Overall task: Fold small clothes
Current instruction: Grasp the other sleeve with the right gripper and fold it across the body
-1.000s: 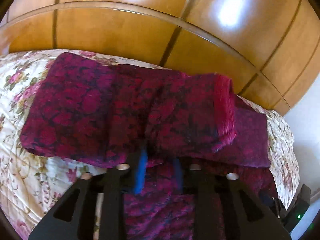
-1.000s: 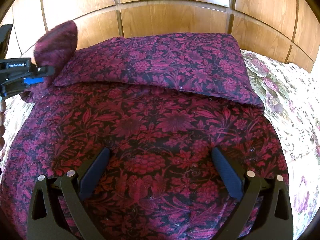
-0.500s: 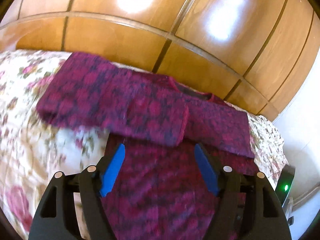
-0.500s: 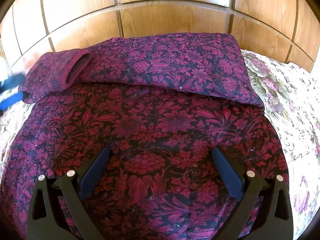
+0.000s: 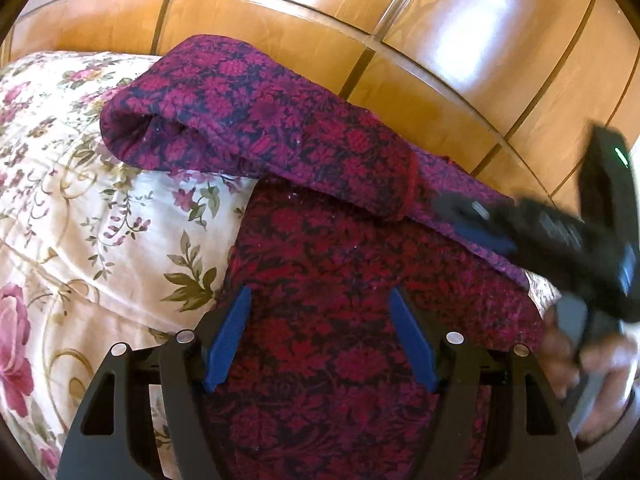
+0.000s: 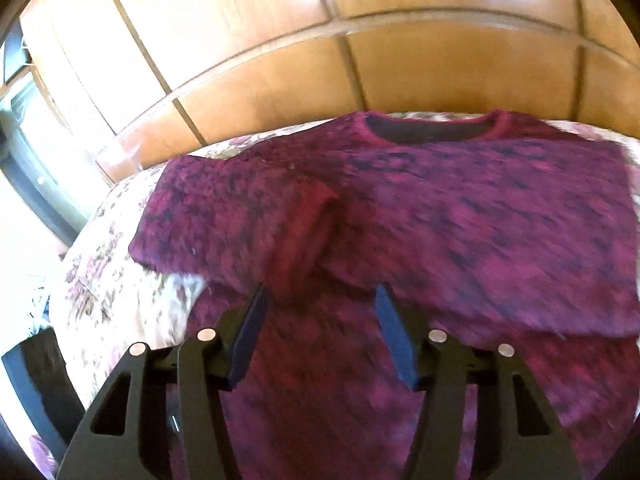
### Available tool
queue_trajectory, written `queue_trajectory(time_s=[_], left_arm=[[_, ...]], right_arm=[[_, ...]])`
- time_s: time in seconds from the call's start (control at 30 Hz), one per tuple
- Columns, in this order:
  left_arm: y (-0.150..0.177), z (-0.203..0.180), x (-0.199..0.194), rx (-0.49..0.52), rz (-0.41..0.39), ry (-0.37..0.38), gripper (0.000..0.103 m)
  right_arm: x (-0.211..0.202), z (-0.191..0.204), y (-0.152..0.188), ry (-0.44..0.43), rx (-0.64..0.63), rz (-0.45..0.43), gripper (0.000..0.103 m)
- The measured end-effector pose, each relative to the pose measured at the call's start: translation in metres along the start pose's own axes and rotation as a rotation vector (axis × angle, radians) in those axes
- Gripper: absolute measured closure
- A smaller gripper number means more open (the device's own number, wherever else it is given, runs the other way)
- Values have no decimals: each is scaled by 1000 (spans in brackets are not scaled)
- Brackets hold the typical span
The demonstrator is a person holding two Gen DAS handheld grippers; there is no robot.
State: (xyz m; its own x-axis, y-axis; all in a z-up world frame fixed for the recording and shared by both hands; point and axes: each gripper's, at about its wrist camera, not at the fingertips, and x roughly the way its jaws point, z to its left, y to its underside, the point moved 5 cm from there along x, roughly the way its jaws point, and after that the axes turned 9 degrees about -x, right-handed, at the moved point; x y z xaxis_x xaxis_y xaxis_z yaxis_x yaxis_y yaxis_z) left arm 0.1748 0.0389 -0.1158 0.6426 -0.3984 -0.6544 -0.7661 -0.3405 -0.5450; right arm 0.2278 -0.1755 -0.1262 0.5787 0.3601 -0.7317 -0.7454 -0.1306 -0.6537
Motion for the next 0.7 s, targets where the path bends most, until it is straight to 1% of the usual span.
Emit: queue_trajectory(time_s=[0.07, 0.1, 0.13, 0.2, 0.23, 0.27, 0.3, 0.33, 0.4, 0.47, 0.5, 0.53, 0.57, 0.63, 0.7], left_arm=[[0, 3, 1, -9, 0, 17, 32], [0, 4, 0, -12, 0, 22, 32], [0, 4, 0, -15, -1, 27, 32], [0, 4, 0, -16, -4, 32, 32], [0, 5, 0, -17, -5, 36, 32], [1, 6, -2, -20, -6, 40, 32], [1, 4, 1, -22, -7, 44, 32], [2, 5, 0, -25, -8, 48, 32], [3, 5, 0, -27, -9, 51, 32], [4, 6, 0, -21, -9, 46, 32], [4, 6, 0, -18, -10, 42, 32], [4, 6, 0, -16, -10, 39, 32], [4, 5, 0, -14, -10, 37, 32], [3, 3, 1, -12, -9, 33, 32], [3, 2, 2, -8, -9, 27, 32]], right_arm=[[22, 2, -10, -29, 19, 35, 50], [28, 5, -13, -36, 22, 46, 57], [35, 7, -17, -37, 15, 57, 67], [41, 13, -22, -12, -22, 72, 77], [39, 16, -24, 8, -49, 69, 86], [33, 19, -27, 31, -72, 50, 87], [25, 21, -30, 50, -88, 27, 94], [14, 23, -34, 66, -103, -6, 98], [-17, 23, -40, 86, -108, -89, 99], [-42, 19, -45, 100, -95, -150, 99], [-59, 12, -47, 120, -83, -188, 99], [-67, 7, -48, 139, -80, -207, 99], [-78, 2, -47, 176, -75, -231, 99], [-87, -9, -48, 224, -60, -247, 99], [-95, -30, -41, 274, -29, -248, 99]])
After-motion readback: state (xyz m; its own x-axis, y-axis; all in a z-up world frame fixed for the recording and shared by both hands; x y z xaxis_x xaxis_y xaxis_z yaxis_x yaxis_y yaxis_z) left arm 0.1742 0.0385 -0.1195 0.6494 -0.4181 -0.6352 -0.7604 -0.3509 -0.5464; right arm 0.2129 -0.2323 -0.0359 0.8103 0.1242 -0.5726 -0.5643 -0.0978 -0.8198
